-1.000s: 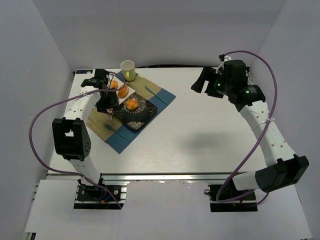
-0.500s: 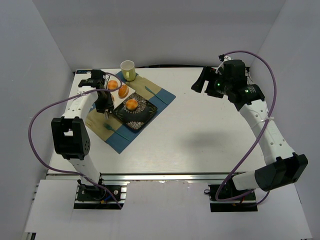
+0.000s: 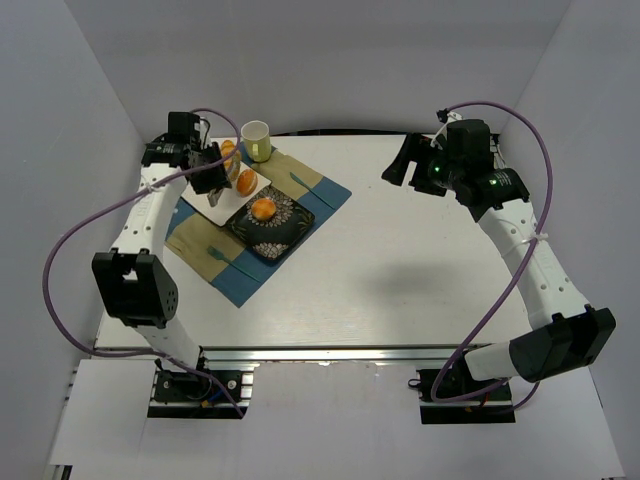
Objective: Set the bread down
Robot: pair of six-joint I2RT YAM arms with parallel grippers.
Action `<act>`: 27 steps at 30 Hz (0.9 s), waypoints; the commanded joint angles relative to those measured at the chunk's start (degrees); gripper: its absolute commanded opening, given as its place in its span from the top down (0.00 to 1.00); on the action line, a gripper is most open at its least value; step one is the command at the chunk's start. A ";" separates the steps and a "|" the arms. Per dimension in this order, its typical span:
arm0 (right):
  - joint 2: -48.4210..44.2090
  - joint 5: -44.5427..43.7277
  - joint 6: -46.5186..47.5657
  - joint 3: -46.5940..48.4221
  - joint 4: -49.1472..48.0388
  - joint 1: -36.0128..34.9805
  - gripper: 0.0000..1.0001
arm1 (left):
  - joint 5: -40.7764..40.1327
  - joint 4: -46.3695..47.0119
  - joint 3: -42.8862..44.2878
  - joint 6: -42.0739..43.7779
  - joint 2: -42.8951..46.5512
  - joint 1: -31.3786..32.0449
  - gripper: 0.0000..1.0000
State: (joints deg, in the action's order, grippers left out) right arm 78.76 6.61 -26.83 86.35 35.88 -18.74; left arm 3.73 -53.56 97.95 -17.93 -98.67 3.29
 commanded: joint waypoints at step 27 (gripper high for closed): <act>-5.20 -1.16 -1.38 -2.15 -0.63 0.29 0.16 | 7.88 3.55 -24.74 11.87 15.00 15.08 0.64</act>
State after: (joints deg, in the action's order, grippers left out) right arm 75.00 6.11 -28.14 84.49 36.16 -18.72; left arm 12.62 -50.54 73.91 -7.64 -84.66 17.87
